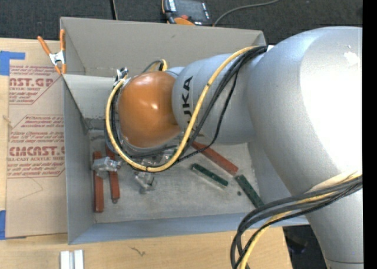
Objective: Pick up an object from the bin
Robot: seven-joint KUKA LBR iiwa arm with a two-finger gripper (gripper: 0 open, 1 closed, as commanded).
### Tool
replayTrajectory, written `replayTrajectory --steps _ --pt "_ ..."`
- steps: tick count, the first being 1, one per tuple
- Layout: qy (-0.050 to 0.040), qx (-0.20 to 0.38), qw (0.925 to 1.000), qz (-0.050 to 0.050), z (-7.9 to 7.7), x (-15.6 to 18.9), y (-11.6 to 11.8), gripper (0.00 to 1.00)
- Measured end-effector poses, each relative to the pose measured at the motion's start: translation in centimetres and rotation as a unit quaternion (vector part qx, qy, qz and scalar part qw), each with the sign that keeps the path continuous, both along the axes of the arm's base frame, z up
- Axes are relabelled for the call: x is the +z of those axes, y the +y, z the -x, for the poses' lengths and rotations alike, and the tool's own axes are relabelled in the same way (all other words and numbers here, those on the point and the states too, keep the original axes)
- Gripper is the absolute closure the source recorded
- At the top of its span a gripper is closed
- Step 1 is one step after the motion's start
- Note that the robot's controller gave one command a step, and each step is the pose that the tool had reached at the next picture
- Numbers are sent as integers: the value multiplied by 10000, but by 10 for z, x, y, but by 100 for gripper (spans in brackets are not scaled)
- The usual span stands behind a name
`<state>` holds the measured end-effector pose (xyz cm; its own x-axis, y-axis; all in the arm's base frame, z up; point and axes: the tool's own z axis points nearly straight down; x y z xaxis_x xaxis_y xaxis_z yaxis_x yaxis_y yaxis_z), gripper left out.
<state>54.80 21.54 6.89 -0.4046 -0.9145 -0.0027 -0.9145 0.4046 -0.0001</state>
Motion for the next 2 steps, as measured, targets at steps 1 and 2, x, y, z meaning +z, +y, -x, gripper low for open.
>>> replayTrajectory --steps 1,2 --pt "-6 0 10000 -8 0 2 1 100" --pt "-49 11 10000 -16 -24 160 3 100"
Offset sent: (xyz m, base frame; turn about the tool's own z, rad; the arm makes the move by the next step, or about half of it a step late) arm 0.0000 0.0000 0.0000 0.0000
